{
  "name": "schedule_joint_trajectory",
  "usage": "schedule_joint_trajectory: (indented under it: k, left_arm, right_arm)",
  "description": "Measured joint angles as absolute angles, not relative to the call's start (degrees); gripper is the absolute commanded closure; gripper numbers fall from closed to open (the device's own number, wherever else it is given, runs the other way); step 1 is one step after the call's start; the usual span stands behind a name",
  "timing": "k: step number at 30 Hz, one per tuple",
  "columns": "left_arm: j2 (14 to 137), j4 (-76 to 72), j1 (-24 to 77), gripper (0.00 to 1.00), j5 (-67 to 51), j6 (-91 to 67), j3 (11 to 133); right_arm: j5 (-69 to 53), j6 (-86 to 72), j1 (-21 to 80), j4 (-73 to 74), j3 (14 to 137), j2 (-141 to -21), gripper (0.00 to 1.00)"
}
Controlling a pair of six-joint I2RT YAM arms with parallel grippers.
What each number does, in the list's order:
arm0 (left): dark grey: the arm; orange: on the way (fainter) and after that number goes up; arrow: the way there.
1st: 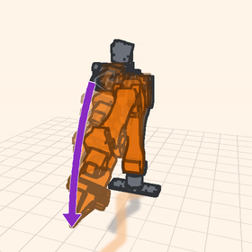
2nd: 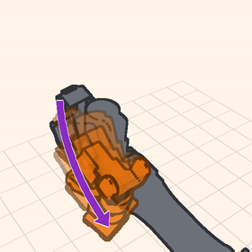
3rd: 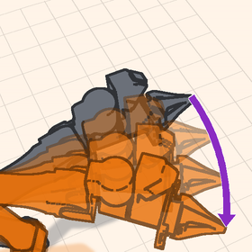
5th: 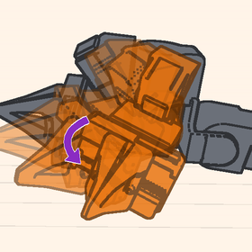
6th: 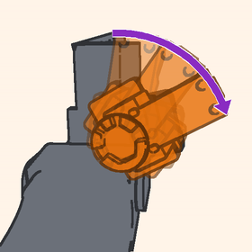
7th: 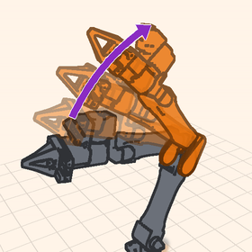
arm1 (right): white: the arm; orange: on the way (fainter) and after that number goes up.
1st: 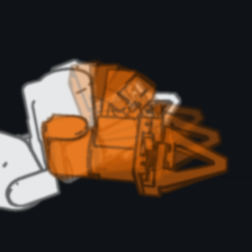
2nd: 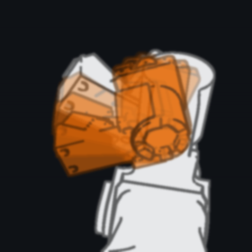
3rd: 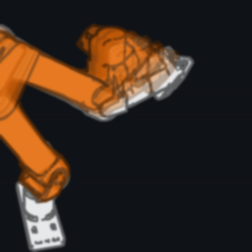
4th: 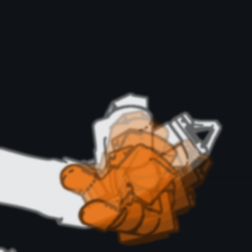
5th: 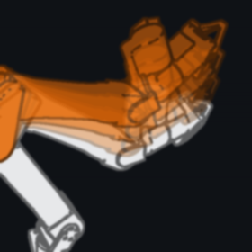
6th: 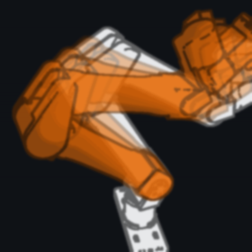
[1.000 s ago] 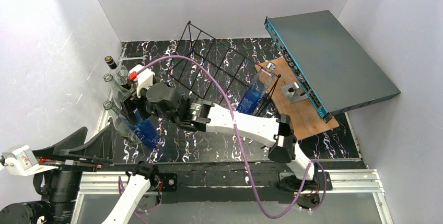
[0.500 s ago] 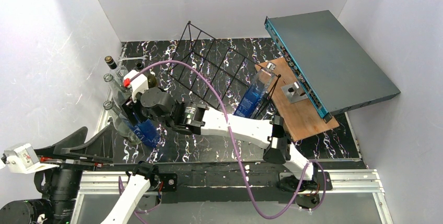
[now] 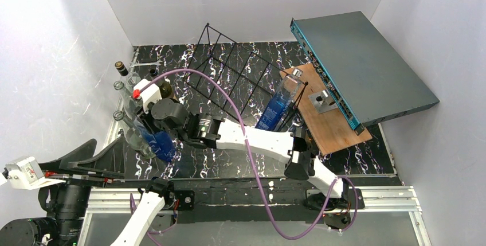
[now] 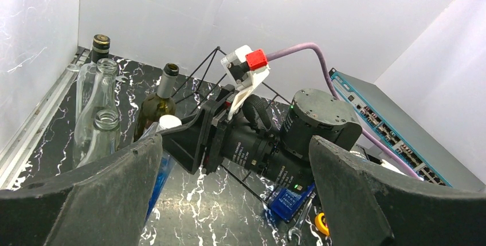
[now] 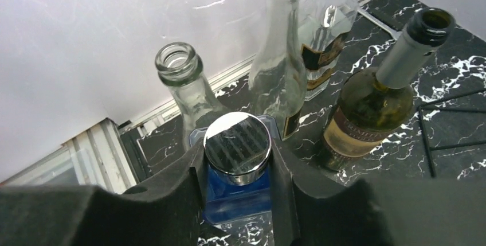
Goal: Put the wine bottle on the wine rack
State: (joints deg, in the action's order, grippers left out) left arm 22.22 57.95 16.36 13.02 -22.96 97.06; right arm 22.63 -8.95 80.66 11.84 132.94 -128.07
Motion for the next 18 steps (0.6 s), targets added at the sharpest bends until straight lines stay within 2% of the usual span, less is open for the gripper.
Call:
schedule_joint_trajectory:
  k: [3,7,10,18]
  left_arm:
    - [22.2,58.0,16.4,0.01,13.0,-23.0,97.0]
    - [22.2,57.9,16.4,0.01,13.0,-23.2,96.1]
    - [22.3,58.0,16.4,0.01,13.0,-23.2,94.9]
    - [22.3,57.4,16.4,0.01,12.6,-24.1,94.2]
  right_arm:
    - [23.5,-8.9,80.5,11.4,131.3,-127.0,0.77]
    - [23.0,-9.5,80.1,11.5,126.0,-122.9,0.85]
    - [20.7,-10.5,79.1,13.6,121.9,-118.7,0.99]
    - [17.8,-12.3,73.3,18.3,114.4,-110.6,0.99]
